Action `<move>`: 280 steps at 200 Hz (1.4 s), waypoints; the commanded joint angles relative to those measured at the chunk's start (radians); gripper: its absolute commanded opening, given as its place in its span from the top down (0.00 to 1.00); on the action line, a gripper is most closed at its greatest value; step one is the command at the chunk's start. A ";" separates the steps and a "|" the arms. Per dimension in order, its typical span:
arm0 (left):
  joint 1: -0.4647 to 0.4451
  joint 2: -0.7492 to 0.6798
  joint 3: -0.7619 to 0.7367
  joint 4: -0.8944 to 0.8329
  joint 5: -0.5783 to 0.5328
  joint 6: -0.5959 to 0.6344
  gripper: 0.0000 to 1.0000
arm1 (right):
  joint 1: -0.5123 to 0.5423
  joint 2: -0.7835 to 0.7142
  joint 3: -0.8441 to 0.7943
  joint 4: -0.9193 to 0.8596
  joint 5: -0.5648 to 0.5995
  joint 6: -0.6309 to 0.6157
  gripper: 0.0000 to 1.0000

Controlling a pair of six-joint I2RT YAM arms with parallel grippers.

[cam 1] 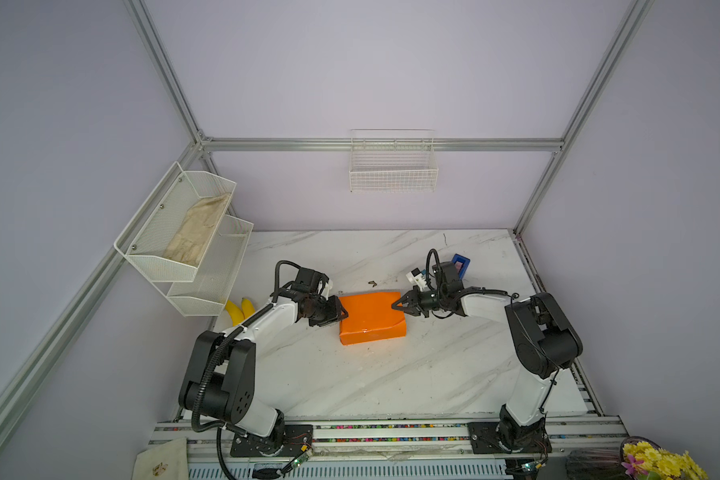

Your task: Wrap the gift box in paper

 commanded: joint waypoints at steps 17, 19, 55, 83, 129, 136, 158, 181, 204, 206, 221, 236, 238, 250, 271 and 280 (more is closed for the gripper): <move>0.010 -0.018 0.109 -0.002 -0.007 0.016 0.71 | 0.007 0.011 0.003 -0.021 0.004 -0.017 0.91; 0.011 -0.017 0.108 -0.003 -0.007 0.016 0.71 | 0.006 0.013 0.002 -0.021 0.004 -0.017 0.91; 0.011 -0.007 0.109 -0.003 0.008 0.015 0.81 | 0.007 0.016 0.009 -0.034 0.000 -0.021 0.93; 0.010 -0.007 0.097 -0.004 0.015 0.007 0.89 | 0.008 0.019 0.009 -0.034 0.003 -0.021 0.94; 0.011 -0.018 0.063 0.011 0.016 -0.007 1.00 | 0.015 0.012 0.010 -0.031 0.007 -0.014 0.99; 0.012 -0.019 0.064 0.009 0.014 -0.007 1.00 | 0.014 0.011 0.012 -0.032 0.009 -0.013 1.00; 0.016 -0.036 0.076 -0.016 -0.008 -0.005 0.87 | 0.015 -0.006 0.019 -0.053 0.030 -0.014 1.00; 0.030 -0.099 0.096 -0.063 -0.078 0.009 0.60 | 0.015 -0.043 0.049 -0.115 0.058 -0.033 1.00; 0.047 -0.199 0.095 -0.082 -0.181 0.014 0.45 | 0.017 -0.090 0.076 -0.173 0.070 -0.031 1.00; 0.048 -0.207 0.095 -0.082 -0.189 0.014 0.45 | 0.019 -0.095 0.079 -0.178 0.072 -0.031 1.00; 0.057 -0.249 0.089 -0.087 -0.234 0.018 0.44 | 0.025 -0.133 0.110 -0.244 0.090 -0.048 1.00; 0.061 -0.278 0.084 -0.089 -0.259 0.025 0.43 | 0.027 -0.170 0.153 -0.332 0.111 -0.076 1.00; 0.062 -0.281 0.083 -0.088 -0.262 0.027 0.43 | 0.028 -0.174 0.161 -0.344 0.114 -0.079 1.00; 0.065 -0.297 0.082 -0.092 -0.276 0.028 0.42 | 0.029 -0.199 0.202 -0.424 0.132 -0.102 1.00; 0.067 -0.321 0.074 -0.099 -0.313 0.011 0.39 | 0.030 -0.238 0.298 -0.590 0.178 -0.165 1.00; 0.067 -0.328 0.067 -0.096 -0.324 0.007 0.39 | 0.031 -0.250 0.338 -0.653 0.207 -0.182 1.00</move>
